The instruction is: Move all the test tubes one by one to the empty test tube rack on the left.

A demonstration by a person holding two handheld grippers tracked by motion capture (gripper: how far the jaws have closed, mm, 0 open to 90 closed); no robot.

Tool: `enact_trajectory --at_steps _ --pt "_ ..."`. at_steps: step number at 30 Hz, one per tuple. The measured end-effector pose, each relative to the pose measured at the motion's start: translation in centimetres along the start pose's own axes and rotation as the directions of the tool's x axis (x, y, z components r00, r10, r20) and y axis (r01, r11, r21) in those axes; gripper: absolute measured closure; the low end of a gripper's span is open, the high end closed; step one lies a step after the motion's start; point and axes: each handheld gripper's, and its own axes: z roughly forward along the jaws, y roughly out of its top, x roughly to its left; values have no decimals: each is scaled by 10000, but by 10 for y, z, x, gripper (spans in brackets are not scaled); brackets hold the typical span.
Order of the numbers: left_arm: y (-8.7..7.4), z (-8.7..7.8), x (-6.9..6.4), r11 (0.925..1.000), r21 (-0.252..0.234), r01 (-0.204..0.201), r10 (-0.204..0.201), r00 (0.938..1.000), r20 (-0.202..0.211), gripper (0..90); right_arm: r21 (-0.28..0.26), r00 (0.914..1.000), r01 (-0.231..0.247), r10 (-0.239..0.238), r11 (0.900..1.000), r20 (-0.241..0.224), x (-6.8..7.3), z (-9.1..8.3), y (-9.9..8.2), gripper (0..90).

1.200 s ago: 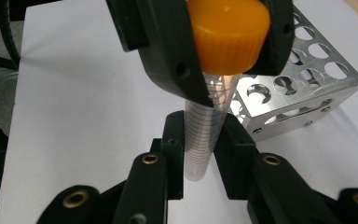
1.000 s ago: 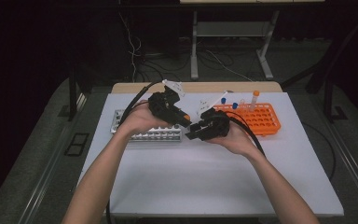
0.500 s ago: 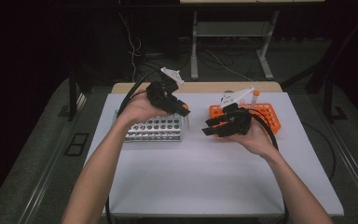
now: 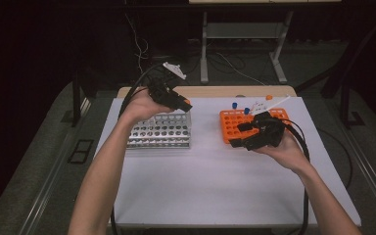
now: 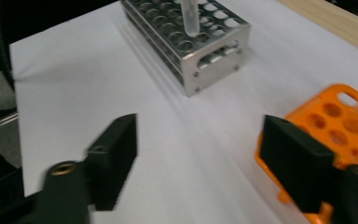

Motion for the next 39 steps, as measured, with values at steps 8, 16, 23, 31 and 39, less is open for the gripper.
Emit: enact_trajectory --at_steps 8,16,23,31,39 --pt "-3 3 19 9988 -157 472 -479 9978 -466 690 -192 9961 -645 655 9977 586 -9 -17 -16 0" --pt "-6 8 39 9955 -262 914 -930 9931 -712 690 -386 9911 -1115 1140 9930 684 -19 -31 -33 0" --pt "-8 17 51 9927 -367 1150 -1174 9905 -714 690 -386 9882 -1325 1350 9904 724 -26 -35 -47 0" --pt "-10 29 57 9919 -198 1258 -1268 9901 -609 690 -407 9861 -1440 1468 9887 777 -30 -35 -57 0" --pt "-13 43 58 9913 154 1304 -1294 9900 -559 690 -547 9839 -1538 1580 9866 837 -35 -36 -64 0"
